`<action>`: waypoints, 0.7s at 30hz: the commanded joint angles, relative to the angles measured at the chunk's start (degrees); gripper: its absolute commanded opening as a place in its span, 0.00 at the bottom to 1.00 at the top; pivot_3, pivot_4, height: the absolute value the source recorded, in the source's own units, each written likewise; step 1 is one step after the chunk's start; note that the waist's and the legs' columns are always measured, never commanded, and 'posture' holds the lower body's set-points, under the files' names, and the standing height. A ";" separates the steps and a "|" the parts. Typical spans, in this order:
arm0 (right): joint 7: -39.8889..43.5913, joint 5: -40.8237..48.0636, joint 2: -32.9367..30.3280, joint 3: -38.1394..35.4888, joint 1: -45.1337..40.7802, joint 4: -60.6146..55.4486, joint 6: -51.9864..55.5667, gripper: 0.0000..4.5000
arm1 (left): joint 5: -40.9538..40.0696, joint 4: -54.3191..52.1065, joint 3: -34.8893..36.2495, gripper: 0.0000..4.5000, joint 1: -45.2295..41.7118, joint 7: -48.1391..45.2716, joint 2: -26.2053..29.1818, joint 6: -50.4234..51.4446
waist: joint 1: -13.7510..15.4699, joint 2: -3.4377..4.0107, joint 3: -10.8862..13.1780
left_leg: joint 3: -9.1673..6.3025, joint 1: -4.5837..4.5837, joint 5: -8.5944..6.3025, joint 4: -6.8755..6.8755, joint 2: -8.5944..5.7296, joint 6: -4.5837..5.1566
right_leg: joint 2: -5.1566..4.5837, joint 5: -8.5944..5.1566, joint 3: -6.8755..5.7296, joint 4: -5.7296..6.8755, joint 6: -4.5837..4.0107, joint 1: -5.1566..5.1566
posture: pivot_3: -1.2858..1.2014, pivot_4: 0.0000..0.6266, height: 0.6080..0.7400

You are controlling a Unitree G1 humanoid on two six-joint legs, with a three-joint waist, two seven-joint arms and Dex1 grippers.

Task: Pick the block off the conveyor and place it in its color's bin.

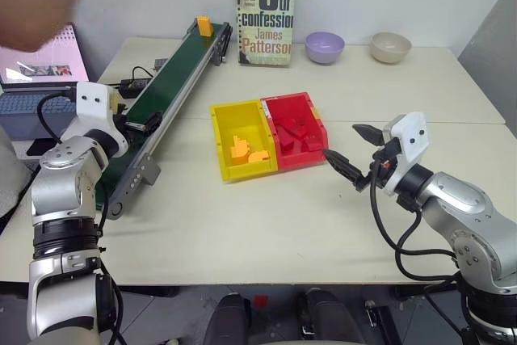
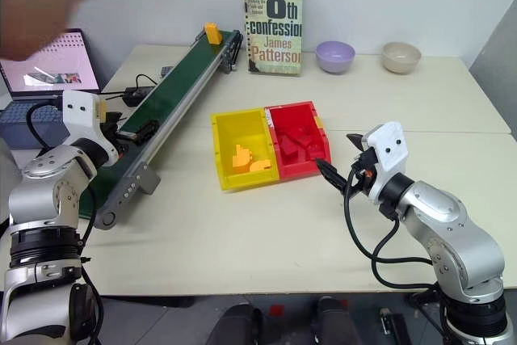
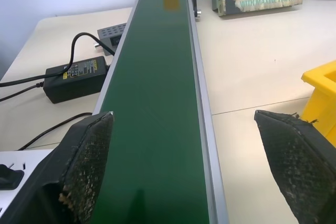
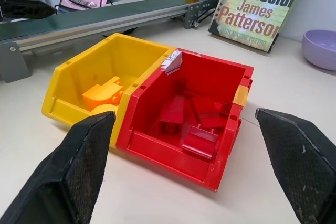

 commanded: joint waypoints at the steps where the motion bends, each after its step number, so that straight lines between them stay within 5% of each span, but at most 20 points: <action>1: 0.37 0.93 -0.64 -1.39 -0.69 -2.38 -0.55 1.00 | -0.17 -2.64 0.82 0.99 -0.05 0.11 1.14 -0.21 | 0.00 0.00 0.00 | 0.00 0.00 0.00 0.00 0.00 0.00 | 0.00 0.00 0.00 0.00 0.00 0.00 | 0.52 0.24 1.00; 21: 5.99 4.84 2.44 2.33 -10.10 1.46 -1.82 1.00 | -3.64 -2.78 4.95 0.99 1.43 1.82 -0.43 -1.02 | -0.05 0.00 0.00 | -0.02 0.03 0.00 0.00 0.01 0.00 | 0.00 0.00 -0.01 0.02 0.00 0.01 | 0.52 0.24 1.00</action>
